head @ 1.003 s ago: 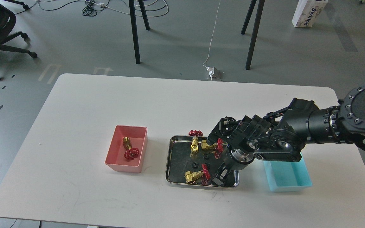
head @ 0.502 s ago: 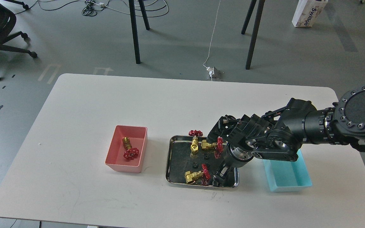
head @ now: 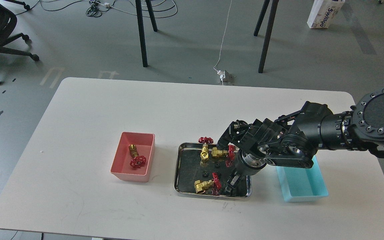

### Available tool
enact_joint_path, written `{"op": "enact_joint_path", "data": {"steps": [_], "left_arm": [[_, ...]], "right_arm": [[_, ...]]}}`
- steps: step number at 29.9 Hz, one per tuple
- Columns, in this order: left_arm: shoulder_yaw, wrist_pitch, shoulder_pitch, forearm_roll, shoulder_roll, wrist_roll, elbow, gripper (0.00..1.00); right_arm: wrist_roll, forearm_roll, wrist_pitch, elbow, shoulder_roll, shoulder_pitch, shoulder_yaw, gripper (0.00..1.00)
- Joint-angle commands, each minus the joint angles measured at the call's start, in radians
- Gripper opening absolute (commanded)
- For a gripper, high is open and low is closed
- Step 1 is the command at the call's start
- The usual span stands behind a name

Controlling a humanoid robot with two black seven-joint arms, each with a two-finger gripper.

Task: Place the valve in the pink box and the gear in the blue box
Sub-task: 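Move the gear with the right gripper into the blue box and release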

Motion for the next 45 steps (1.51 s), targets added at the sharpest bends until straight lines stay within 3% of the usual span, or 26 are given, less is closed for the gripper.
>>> {"op": "enact_joint_path", "data": {"steps": [1, 5, 11, 15, 21, 26, 28, 30, 35, 39, 45], "left_arm": [[0.0, 0.0, 0.001, 0.0, 0.001, 0.001, 0.0, 0.99], [0.002, 0.0, 0.002, 0.0, -0.001, 0.001, 0.0, 0.99], [0.003, 0.0, 0.006, 0.002, -0.002, -0.001, 0.0, 0.99], [0.003, 0.0, 0.007, 0.002, -0.002, -0.004, 0.0, 0.99], [0.003, 0.0, 0.007, 0.002, 0.001, -0.004, 0.0, 0.99], [0.002, 0.0, 0.004, 0.0, 0.002, -0.004, 0.0, 0.99], [0.002, 0.0, 0.002, 0.0, 0.002, -0.004, 0.0, 0.99], [0.002, 0.0, 0.001, 0.0, 0.004, -0.004, 0.0, 0.99], [0.002, 0.0, 0.001, 0.002, 0.001, -0.002, 0.0, 0.99], [0.003, 0.002, 0.012, 0.002, -0.01, 0.002, 0.0, 0.99], [0.02, 0.003, 0.022, 0.002, -0.039, 0.009, 0.0, 0.99]], "right_arm": [[0.004, 0.027, 0.018, 0.028, 0.0, 0.065, 0.058, 0.08], [0.004, 0.079, 0.041, 0.167, -0.118, 0.154, 0.098, 0.08], [0.004, 0.077, 0.053, 0.397, -0.447, 0.229, 0.078, 0.08], [0.004, 0.067, 0.053, 0.466, -0.621, 0.219, 0.042, 0.08], [0.004, 0.019, 0.053, 0.46, -0.75, 0.144, 0.023, 0.08], [0.004, 0.016, 0.053, 0.388, -0.759, 0.084, 0.037, 0.1], [0.003, 0.016, 0.053, 0.35, -0.753, 0.059, 0.051, 0.15], [0.003, 0.017, 0.053, 0.315, -0.741, 0.033, 0.074, 0.27], [-0.003, 0.03, 0.053, 0.29, -0.709, -0.031, 0.161, 0.86], [-0.008, 0.106, 0.053, 0.273, -0.712, -0.038, 0.268, 0.94], [-0.017, 0.483, 0.053, 0.218, -0.764, -0.033, 0.613, 0.96]]}}
